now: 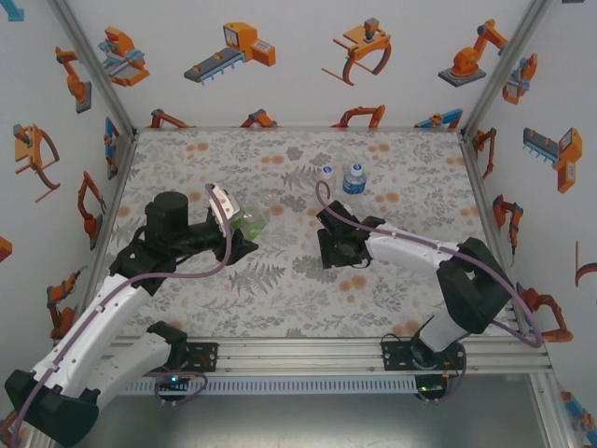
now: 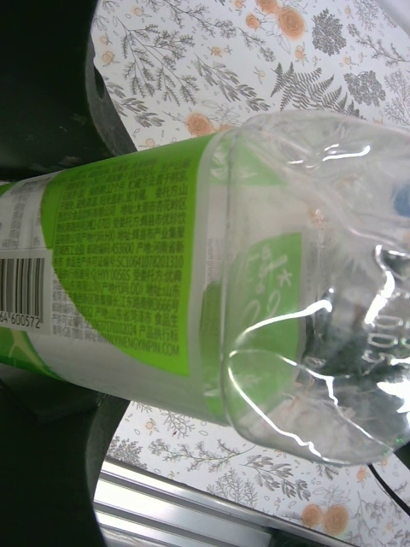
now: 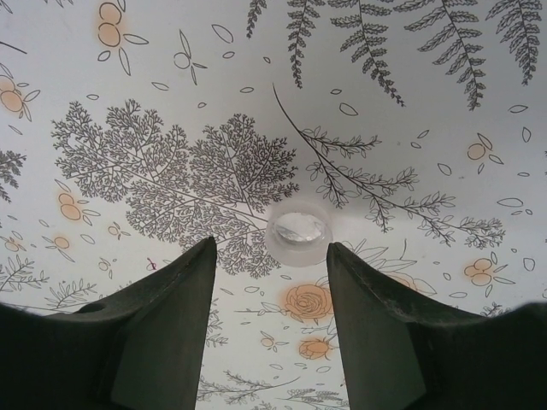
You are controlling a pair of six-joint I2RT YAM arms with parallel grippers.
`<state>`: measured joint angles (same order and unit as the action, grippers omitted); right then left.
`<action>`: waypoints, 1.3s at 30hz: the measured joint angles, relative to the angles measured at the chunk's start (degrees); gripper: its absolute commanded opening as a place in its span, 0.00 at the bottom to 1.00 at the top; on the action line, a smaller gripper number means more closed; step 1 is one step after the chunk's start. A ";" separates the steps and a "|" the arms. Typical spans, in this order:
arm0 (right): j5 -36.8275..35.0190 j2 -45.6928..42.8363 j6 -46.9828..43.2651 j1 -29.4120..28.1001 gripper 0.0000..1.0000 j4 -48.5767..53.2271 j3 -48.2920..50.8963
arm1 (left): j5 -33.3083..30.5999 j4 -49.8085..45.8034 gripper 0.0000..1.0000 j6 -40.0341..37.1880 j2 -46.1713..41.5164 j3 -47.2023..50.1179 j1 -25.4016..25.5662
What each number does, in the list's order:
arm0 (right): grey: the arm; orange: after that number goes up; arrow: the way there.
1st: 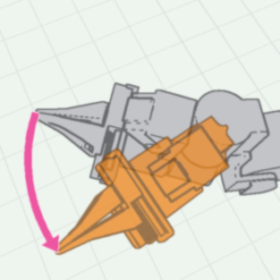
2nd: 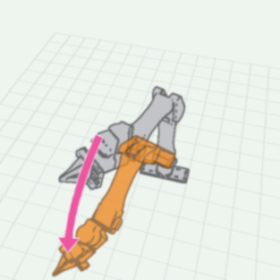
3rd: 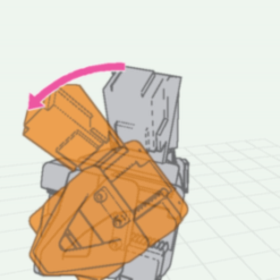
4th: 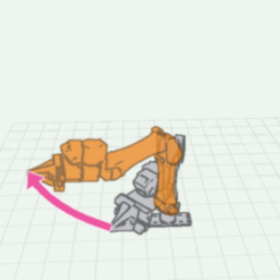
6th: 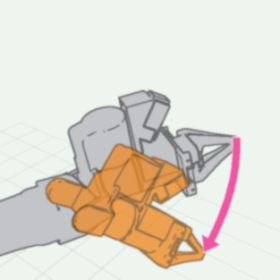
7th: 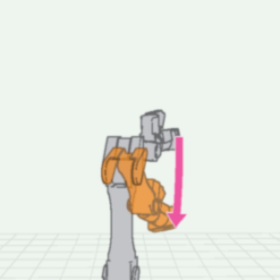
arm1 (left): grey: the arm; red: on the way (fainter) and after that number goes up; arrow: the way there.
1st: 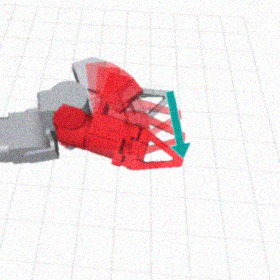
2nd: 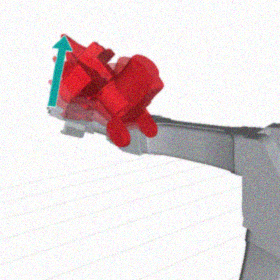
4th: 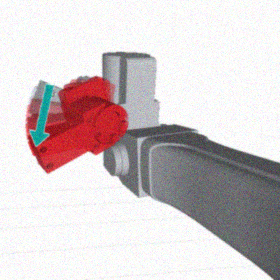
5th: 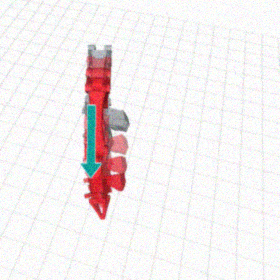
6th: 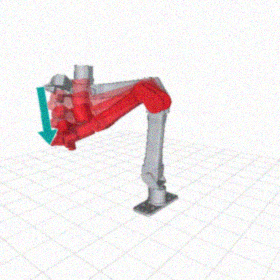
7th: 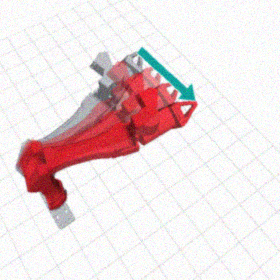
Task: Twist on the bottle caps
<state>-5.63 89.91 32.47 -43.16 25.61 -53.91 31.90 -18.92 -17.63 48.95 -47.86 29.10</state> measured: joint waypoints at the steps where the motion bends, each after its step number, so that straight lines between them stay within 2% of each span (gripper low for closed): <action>1: 0.00 0.04 0.00 0.00 0.52 0.09 0.00 | 0.00 0.00 0.13 0.00 0.00 0.00 0.00; 13: 0.20 1.75 0.02 0.00 0.51 0.02 0.00 | 0.00 0.00 0.13 0.00 0.26 0.00 0.00; 24: 1.18 2.73 0.09 0.00 0.45 -1.09 0.07 | 0.00 0.00 0.13 0.00 0.66 0.00 0.00; 28: 1.79 2.82 0.35 0.00 0.40 -2.34 0.48 | 0.00 0.00 0.13 0.00 0.94 0.00 0.00; 32: 2.91 2.89 0.98 0.00 0.30 -3.61 1.05 | 0.00 0.00 0.13 0.00 0.98 0.00 0.00; 39: 9.14 2.69 4.87 0.02 0.20 -10.62 2.99 | -0.04 -0.02 0.13 0.00 1.18 0.00 0.00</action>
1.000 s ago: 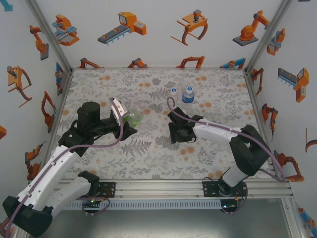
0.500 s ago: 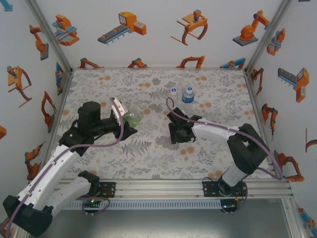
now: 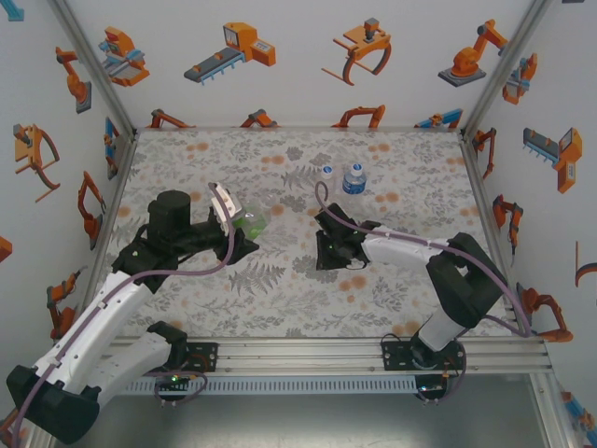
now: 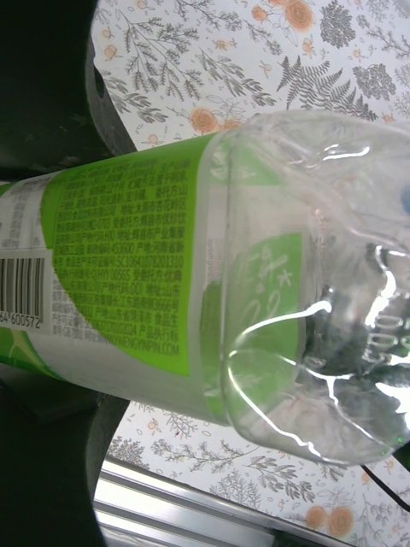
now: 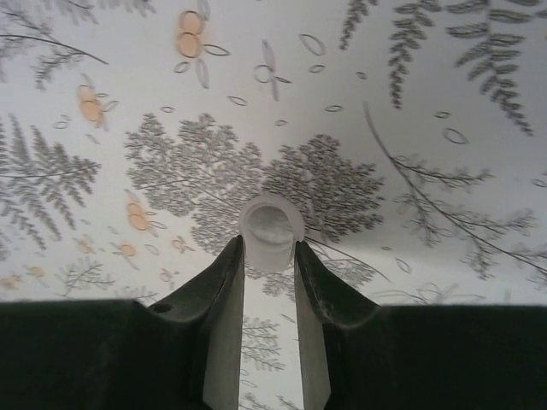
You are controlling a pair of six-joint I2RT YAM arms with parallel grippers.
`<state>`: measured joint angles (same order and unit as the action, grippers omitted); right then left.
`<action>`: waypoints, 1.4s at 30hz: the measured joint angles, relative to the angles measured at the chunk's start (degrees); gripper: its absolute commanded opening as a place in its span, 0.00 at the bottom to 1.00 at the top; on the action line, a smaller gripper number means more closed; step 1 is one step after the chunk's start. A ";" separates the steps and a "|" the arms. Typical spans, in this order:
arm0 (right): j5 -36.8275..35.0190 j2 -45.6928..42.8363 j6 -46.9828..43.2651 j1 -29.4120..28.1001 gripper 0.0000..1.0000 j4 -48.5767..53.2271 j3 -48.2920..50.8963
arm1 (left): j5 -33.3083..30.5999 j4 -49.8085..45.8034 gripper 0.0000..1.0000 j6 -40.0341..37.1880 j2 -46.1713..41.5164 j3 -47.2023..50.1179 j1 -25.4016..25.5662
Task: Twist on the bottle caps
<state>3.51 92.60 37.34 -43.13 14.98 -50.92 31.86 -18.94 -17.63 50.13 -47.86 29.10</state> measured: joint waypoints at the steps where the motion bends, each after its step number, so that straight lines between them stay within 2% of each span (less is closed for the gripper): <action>1: 0.92 -0.04 0.63 -0.02 0.20 -0.94 0.33 | 0.00 0.00 0.13 0.00 0.00 0.00 0.00; 3: 2.34 -0.07 1.73 -0.02 0.21 -2.36 0.72 | 0.00 0.00 0.13 0.00 0.00 0.00 0.00; 8: 4.02 -0.13 3.19 -0.02 0.35 -3.52 0.94 | -0.20 0.00 0.14 0.00 0.00 0.00 0.00; 10: 4.00 -0.13 3.34 -0.02 0.38 -3.26 0.94 | -0.31 0.00 0.14 0.00 0.00 0.00 0.00; 22: 4.00 -0.15 3.17 -0.09 0.37 -0.31 -2.58 | -1.01 -0.09 0.14 0.00 0.00 0.00 0.00; 42: 4.00 -1.53 1.53 -0.09 0.37 1.73 -2.75 | -2.80 -0.48 0.12 0.07 0.61 0.00 0.00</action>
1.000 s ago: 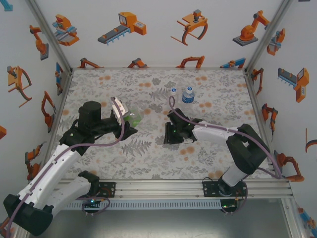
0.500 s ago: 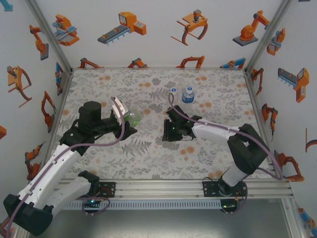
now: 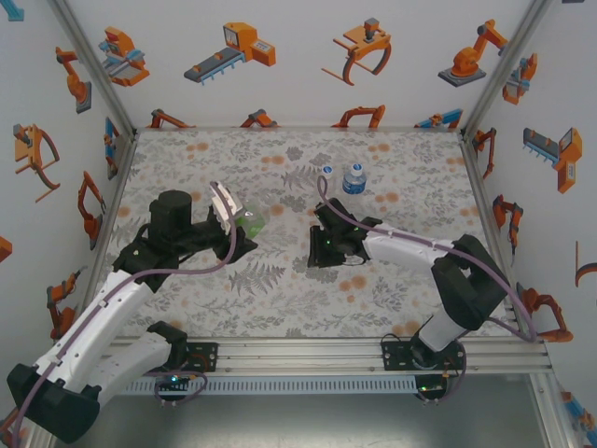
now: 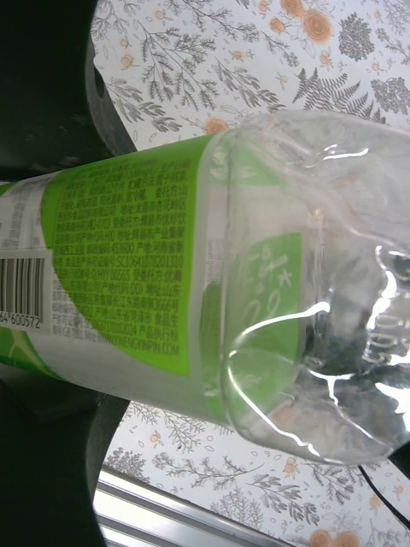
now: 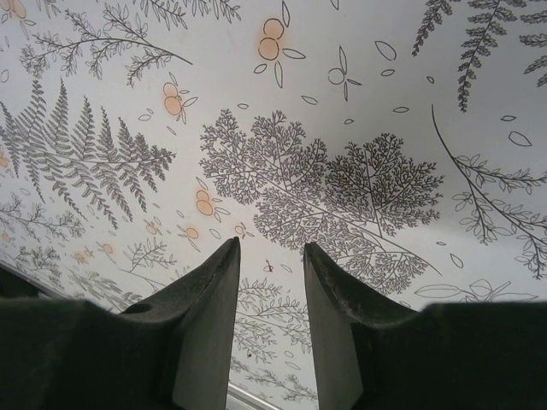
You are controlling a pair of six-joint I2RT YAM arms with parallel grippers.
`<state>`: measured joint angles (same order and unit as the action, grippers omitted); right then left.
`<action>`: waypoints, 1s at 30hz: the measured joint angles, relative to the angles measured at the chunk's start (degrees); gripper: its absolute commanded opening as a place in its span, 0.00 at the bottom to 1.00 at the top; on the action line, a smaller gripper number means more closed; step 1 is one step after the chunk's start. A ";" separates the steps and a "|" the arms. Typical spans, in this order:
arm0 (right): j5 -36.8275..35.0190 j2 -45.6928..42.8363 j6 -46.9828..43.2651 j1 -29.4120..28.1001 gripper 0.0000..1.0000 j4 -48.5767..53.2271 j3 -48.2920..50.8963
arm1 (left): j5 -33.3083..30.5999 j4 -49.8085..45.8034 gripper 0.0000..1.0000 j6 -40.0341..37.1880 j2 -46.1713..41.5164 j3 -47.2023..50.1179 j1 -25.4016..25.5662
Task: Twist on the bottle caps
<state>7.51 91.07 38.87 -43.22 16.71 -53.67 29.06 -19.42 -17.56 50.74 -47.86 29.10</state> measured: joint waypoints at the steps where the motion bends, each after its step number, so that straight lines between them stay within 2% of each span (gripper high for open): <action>1: 0.00 -0.33 -0.31 0.00 0.37 0.15 0.00 | -0.17 0.00 0.12 0.02 0.13 0.00 0.00; 7: 0.92 -6.27 -4.74 0.00 0.41 0.59 -0.39 | -0.46 0.70 0.11 1.99 1.38 -0.02 0.00; 14: 5.18 -21.79 -11.82 -0.04 0.49 -5.31 -0.46 | 5.05 3.69 0.10 5.44 3.26 -2.25 0.00; 19: 12.37 -30.93 -14.80 -0.04 0.57 -20.46 2.62 | 12.63 8.02 0.09 8.63 3.23 -4.09 0.00; 21: 15.82 -32.76 -15.26 -0.04 0.66 -28.30 4.46 | 16.09 10.40 0.09 10.47 3.26 -4.72 0.09; 26: 22.05 -31.82 -15.04 -1.07 0.79 -44.48 6.93 | 23.89 16.83 0.09 15.15 3.50 -5.31 1.57; 30: 25.68 -28.81 -14.95 -3.74 0.80 -55.32 6.82 | 27.23 19.89 0.09 17.16 4.15 -6.08 4.68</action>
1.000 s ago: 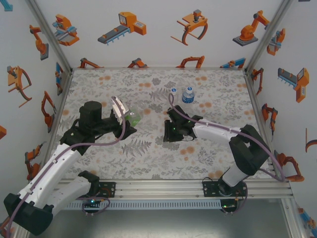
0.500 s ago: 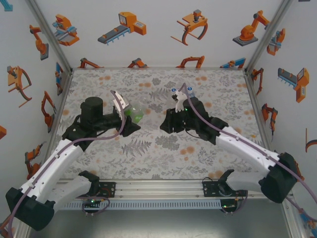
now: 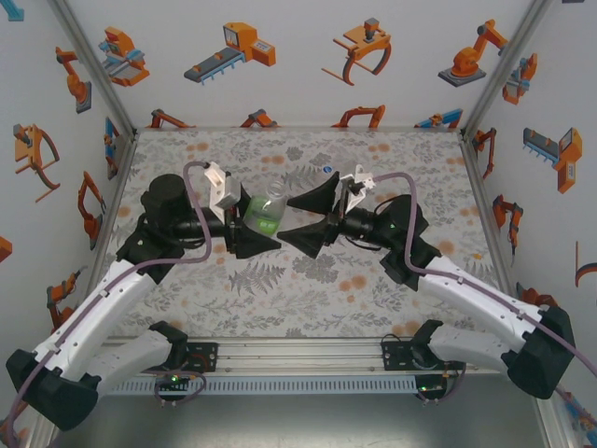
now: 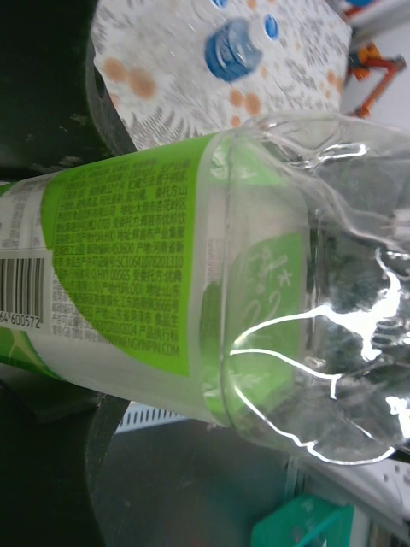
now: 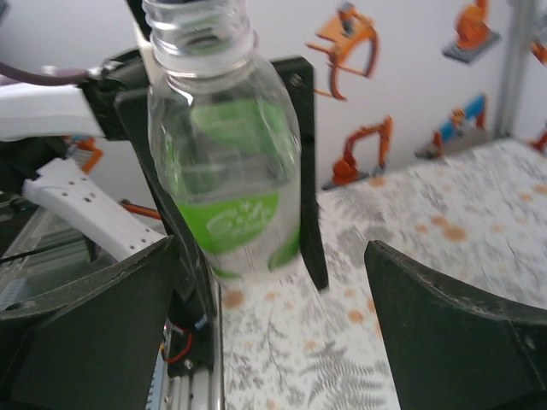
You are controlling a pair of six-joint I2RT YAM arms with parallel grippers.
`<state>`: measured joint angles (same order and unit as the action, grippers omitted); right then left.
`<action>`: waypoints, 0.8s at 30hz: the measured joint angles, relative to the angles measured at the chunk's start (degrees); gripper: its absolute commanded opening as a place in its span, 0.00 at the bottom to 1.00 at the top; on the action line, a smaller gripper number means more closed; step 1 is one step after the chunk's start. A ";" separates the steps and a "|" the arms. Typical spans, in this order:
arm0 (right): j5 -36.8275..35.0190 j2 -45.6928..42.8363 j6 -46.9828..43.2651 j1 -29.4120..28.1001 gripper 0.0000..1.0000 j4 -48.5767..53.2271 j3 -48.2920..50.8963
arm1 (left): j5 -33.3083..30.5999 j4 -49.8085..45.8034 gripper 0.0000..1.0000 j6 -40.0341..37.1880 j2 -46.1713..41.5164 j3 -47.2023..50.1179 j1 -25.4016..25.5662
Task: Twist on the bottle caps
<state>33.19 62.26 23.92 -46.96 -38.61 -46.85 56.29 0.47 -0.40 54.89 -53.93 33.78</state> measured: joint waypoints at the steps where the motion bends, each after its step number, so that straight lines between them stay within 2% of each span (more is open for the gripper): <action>1: 0.46 0.83 0.00 -0.59 0.80 -1.75 -0.28 | 0.46 0.37 0.09 0.28 0.15 -0.26 0.68; 6: 0.87 5.07 0.48 -2.32 0.75 -9.62 -2.93 | 1.51 2.29 0.09 1.33 1.09 -1.84 2.75; 11: 0.76 7.63 1.75 -3.17 0.65 -16.31 -3.93 | 1.20 4.74 0.10 2.69 1.79 -1.95 3.06; 16: 0.39 9.27 2.40 -4.15 0.47 -18.47 -4.87 | -0.07 5.75 0.19 3.50 2.56 -1.95 3.32; 19: -0.42 9.40 2.40 -4.15 0.39 -18.93 -4.87 | -1.20 6.14 0.41 3.67 2.49 -1.95 3.37; 22: -0.92 9.01 2.21 -4.24 0.35 -18.91 -4.61 | -2.47 5.77 0.69 3.61 2.08 -1.95 3.69; 24: -1.70 8.00 1.57 -4.28 0.34 -18.56 -3.91 | -4.81 4.83 0.78 3.17 1.46 -1.95 3.72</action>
<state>31.48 70.26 25.50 -51.24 -57.17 -50.76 51.48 5.30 2.76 56.36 -55.88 37.50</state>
